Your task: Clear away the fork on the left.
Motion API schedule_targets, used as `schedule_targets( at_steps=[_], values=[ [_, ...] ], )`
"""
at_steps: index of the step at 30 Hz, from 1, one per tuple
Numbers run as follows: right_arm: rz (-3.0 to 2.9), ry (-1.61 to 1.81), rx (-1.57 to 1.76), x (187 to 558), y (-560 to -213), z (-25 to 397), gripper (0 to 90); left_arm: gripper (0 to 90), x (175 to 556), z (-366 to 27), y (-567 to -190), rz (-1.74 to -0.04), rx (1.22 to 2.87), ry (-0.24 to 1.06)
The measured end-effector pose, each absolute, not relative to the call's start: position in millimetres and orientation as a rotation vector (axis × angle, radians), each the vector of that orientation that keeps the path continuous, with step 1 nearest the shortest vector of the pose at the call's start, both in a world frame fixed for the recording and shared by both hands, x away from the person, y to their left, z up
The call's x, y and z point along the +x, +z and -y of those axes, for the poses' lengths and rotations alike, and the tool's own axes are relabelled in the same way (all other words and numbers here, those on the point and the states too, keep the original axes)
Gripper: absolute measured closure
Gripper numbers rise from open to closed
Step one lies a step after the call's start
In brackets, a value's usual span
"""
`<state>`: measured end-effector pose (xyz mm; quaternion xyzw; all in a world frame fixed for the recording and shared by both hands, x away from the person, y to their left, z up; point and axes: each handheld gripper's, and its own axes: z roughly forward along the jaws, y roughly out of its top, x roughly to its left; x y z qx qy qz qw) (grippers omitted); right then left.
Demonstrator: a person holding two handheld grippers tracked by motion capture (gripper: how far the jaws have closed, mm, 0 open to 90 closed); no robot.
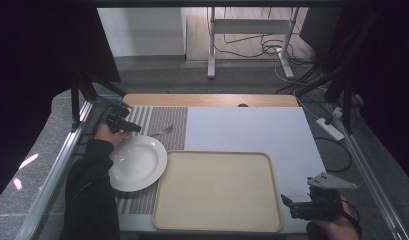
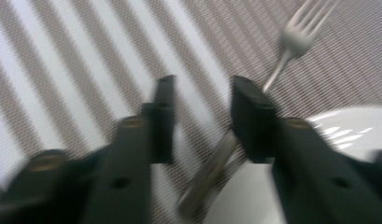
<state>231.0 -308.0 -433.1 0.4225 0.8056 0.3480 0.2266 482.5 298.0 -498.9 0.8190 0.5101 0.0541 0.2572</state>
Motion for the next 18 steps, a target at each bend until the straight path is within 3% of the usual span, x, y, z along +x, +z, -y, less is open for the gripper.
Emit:
schedule_targets(
  at_steps=[6, 9, 16, 18],
  values=[
    [-2.220, 0.959, 1.164, 231, -433, 308, 0.3, 11.2, 492, -272, -505, -1.342, 2.299, 0.140],
    [-2.220, 0.964, 1.164, 231, -433, 308, 0.3, 2.4, 497, -258, -512, -1.350, 2.346, 0.142],
    [-2.218, 0.964, 1.164, 230, -433, 309, 0.3, 0.1, 506, -246, -525, -1.421, 2.432, 0.186],
    [-2.217, 0.962, 1.166, 230, -433, 309, 0.3, 4.7, 506, -251, -525, -1.442, 2.428, 0.203]
  ],
)
